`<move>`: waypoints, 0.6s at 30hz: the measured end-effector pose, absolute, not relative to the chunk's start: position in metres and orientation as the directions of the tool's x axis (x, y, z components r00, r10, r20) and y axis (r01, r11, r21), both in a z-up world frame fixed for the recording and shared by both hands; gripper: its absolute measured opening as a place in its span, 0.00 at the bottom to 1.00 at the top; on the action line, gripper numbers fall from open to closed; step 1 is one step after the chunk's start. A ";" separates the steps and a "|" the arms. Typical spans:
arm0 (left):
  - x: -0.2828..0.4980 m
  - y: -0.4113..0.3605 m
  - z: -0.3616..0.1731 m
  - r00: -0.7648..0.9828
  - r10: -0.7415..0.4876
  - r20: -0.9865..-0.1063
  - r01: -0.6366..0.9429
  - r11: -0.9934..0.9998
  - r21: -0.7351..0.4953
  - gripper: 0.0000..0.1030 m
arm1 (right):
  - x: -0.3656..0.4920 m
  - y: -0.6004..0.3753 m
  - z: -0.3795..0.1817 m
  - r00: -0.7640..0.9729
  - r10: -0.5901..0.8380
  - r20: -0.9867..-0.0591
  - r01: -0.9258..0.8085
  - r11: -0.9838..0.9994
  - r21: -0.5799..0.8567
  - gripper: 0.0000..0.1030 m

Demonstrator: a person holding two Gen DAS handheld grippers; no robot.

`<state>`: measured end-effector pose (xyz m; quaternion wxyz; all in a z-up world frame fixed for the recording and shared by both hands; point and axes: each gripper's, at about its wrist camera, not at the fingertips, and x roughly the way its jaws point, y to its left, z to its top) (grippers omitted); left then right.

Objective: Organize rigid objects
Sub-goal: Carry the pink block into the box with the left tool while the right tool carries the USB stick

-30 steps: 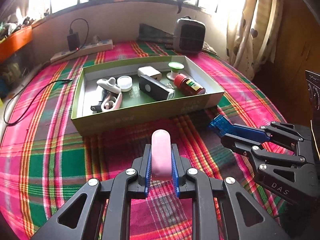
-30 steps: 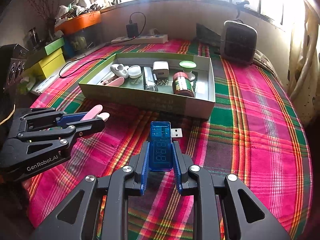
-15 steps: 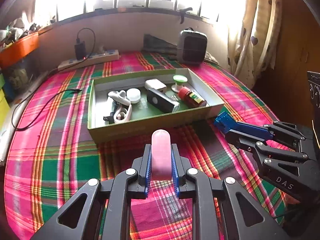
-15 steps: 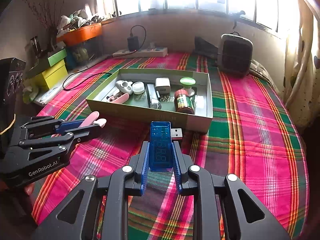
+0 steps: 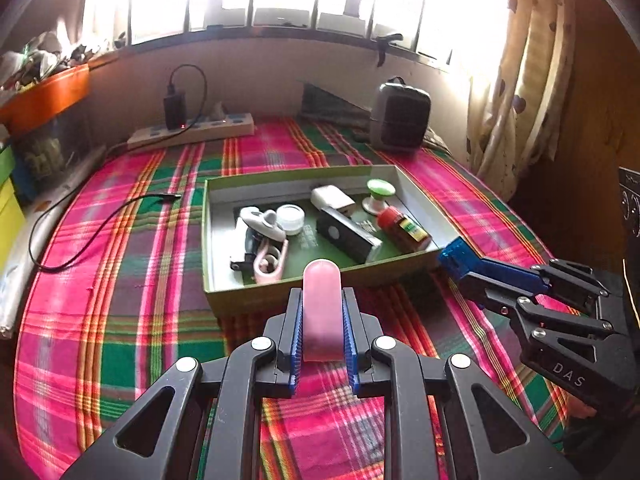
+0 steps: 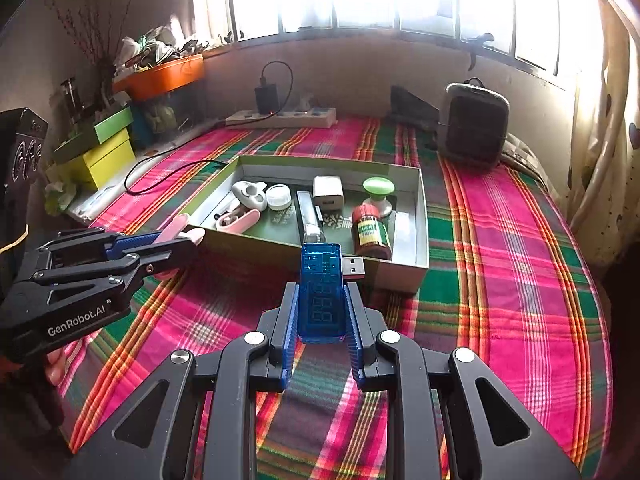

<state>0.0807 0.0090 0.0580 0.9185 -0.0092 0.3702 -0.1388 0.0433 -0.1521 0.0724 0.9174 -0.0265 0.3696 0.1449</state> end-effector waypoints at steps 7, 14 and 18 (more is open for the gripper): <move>0.096 0.016 0.059 0.681 -0.267 -0.682 0.237 0.961 -0.140 0.17 | 0.054 -0.153 0.078 0.694 0.245 -0.677 -0.282 0.958 0.057 0.22; 0.111 0.019 0.059 0.675 -0.260 -0.690 0.226 0.964 -0.142 0.17 | 0.070 -0.152 0.083 0.697 0.245 -0.674 -0.289 0.956 0.048 0.22; 0.121 0.021 0.056 0.669 -0.257 -0.697 0.216 0.965 -0.149 0.17 | 0.082 -0.150 0.084 0.690 0.262 -0.674 -0.301 0.952 0.062 0.22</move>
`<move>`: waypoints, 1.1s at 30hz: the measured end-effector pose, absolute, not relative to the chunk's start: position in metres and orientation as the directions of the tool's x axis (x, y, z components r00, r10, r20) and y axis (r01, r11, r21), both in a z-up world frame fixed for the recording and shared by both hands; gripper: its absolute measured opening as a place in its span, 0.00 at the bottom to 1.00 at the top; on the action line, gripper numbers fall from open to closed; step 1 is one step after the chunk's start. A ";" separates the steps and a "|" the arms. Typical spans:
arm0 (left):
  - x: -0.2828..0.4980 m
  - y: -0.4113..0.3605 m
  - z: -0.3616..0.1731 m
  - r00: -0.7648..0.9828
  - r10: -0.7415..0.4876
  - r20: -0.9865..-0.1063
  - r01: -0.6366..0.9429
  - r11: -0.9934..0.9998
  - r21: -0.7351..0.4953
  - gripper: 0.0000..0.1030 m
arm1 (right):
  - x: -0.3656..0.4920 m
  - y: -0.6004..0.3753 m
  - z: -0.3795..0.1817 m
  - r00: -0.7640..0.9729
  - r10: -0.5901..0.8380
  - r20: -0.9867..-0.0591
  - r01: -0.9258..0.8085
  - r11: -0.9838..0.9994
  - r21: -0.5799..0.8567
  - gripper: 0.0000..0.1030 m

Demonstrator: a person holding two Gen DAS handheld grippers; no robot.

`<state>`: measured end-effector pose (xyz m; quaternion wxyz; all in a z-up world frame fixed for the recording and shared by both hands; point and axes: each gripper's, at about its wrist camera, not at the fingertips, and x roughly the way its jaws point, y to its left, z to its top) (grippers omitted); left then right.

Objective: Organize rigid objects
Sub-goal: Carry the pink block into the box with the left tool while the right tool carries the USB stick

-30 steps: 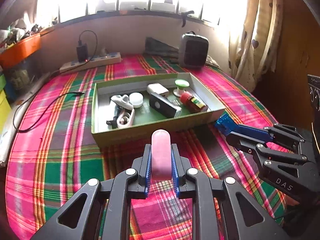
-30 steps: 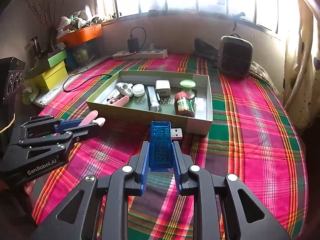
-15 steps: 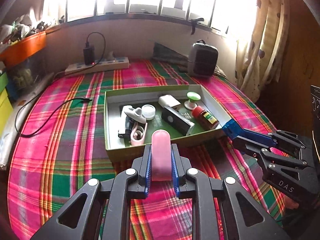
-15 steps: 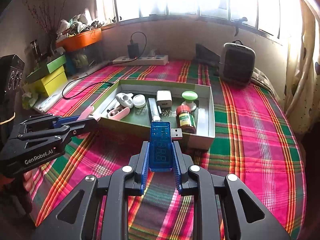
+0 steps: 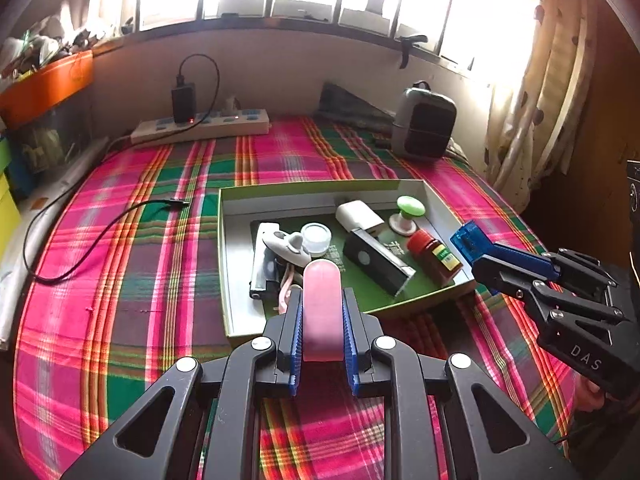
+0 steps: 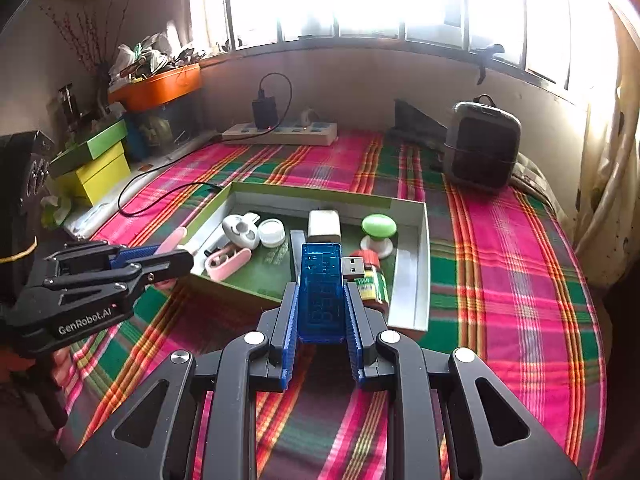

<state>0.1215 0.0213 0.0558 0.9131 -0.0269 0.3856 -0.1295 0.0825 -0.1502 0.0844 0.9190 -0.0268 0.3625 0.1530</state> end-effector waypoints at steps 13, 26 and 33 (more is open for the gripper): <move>0.143 0.030 0.049 0.663 -0.233 -0.712 0.176 0.972 -0.153 0.17 | 0.125 -0.142 0.075 0.648 0.280 -0.709 -0.313 0.946 0.088 0.22; 0.158 0.037 0.040 0.646 -0.223 -0.730 0.163 0.975 -0.154 0.17 | 0.136 -0.107 0.059 0.572 0.345 -0.744 -0.422 0.902 0.094 0.22; 0.164 0.034 0.032 0.621 -0.238 -0.747 0.170 0.971 -0.168 0.17 | 0.142 -0.098 0.049 0.536 0.354 -0.766 -0.445 0.890 0.100 0.22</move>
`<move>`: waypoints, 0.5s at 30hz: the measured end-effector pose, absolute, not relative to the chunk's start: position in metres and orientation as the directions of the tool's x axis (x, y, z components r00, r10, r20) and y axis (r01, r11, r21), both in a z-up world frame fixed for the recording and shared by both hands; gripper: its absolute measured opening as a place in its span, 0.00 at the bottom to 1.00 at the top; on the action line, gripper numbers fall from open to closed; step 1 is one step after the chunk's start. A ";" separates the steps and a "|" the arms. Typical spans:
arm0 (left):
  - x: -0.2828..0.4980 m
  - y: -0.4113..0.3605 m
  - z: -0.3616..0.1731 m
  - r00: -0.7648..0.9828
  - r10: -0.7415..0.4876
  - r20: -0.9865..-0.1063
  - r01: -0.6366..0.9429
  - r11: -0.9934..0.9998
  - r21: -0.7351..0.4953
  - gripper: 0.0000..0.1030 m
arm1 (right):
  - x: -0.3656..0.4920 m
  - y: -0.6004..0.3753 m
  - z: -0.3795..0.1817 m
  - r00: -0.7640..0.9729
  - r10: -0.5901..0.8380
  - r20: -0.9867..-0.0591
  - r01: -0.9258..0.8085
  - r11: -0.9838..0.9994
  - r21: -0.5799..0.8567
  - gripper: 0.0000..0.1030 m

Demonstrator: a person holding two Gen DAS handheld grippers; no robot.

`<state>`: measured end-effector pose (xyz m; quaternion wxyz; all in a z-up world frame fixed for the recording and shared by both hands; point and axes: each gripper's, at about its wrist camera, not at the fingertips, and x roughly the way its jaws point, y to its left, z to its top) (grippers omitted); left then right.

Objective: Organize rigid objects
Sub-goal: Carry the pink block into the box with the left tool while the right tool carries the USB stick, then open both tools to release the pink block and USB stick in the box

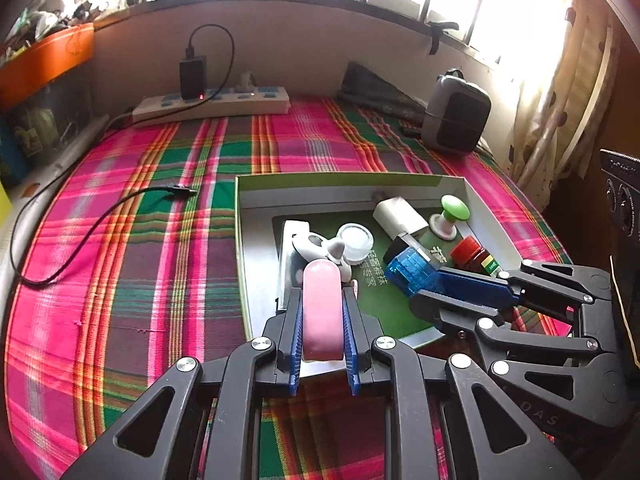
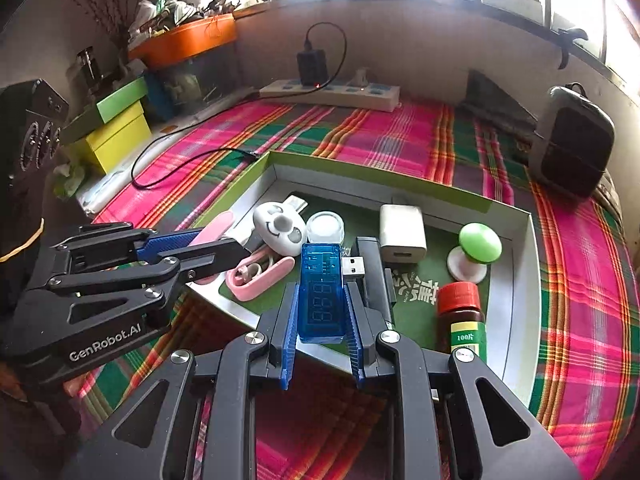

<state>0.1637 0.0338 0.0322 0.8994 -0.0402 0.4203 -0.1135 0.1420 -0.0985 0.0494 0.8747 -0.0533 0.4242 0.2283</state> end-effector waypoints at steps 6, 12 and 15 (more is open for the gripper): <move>0.165 0.033 0.029 0.616 -0.234 -0.752 0.168 0.972 -0.165 0.17 | 0.147 -0.096 0.047 0.525 0.358 -0.772 -0.454 0.885 0.102 0.22; 0.167 0.034 0.026 0.613 -0.228 -0.756 0.161 0.973 -0.163 0.17 | 0.152 -0.092 0.042 0.505 0.363 -0.783 -0.466 0.878 0.107 0.22; 0.166 0.033 0.026 0.613 -0.229 -0.756 0.163 0.973 -0.162 0.17 | 0.155 -0.092 0.041 0.496 0.363 -0.789 -0.466 0.878 0.110 0.22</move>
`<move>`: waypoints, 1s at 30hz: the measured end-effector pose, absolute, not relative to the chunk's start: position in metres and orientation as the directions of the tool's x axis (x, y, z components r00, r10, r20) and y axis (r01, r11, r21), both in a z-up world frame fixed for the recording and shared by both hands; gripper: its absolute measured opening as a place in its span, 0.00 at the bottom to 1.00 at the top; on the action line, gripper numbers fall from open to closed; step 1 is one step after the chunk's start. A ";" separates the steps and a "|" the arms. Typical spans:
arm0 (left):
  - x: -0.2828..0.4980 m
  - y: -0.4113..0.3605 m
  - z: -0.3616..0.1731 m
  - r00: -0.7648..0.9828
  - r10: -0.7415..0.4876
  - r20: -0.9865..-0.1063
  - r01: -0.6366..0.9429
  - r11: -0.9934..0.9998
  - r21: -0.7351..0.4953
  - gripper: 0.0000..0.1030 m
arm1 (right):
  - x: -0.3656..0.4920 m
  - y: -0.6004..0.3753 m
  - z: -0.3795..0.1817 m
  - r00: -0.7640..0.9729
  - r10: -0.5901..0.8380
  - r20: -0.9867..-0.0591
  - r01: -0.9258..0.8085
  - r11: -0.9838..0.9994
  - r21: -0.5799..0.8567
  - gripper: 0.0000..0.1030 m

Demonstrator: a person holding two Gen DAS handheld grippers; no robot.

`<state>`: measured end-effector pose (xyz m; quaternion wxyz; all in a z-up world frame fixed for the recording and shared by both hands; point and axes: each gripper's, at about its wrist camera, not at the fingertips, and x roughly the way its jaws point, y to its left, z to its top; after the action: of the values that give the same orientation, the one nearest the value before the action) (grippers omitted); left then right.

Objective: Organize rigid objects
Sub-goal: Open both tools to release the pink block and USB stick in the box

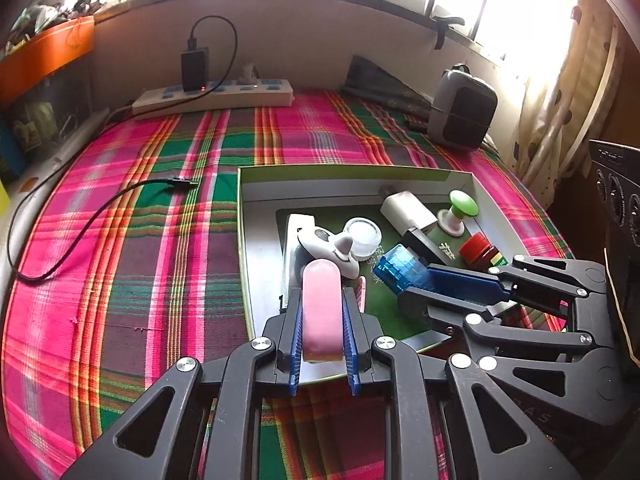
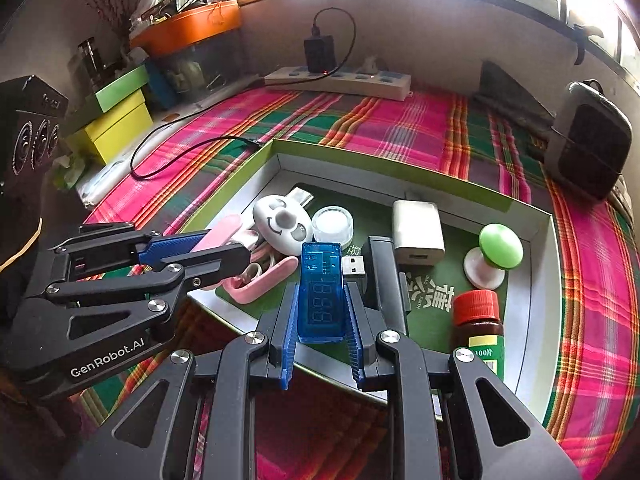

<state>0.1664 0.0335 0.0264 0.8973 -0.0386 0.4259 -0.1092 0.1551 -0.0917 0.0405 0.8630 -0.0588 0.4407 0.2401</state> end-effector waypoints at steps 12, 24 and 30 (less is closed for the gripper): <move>0.167 0.031 0.023 0.608 -0.225 -0.761 0.169 0.974 -0.153 0.17 | 0.159 -0.086 0.035 0.482 0.351 -0.803 -0.476 0.874 0.097 0.22; 0.167 0.030 0.022 0.607 -0.225 -0.762 0.172 0.974 -0.151 0.18 | 0.161 -0.086 0.034 0.475 0.356 -0.805 -0.475 0.873 0.106 0.22; 0.167 0.030 0.022 0.609 -0.218 -0.763 0.172 0.975 -0.141 0.21 | 0.162 -0.087 0.034 0.475 0.357 -0.804 -0.474 0.874 0.109 0.22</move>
<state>0.1667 0.0298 0.0219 0.8965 -0.0268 0.4286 -0.1086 0.1616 -0.0866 0.0336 0.8563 -0.0646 0.4514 0.2427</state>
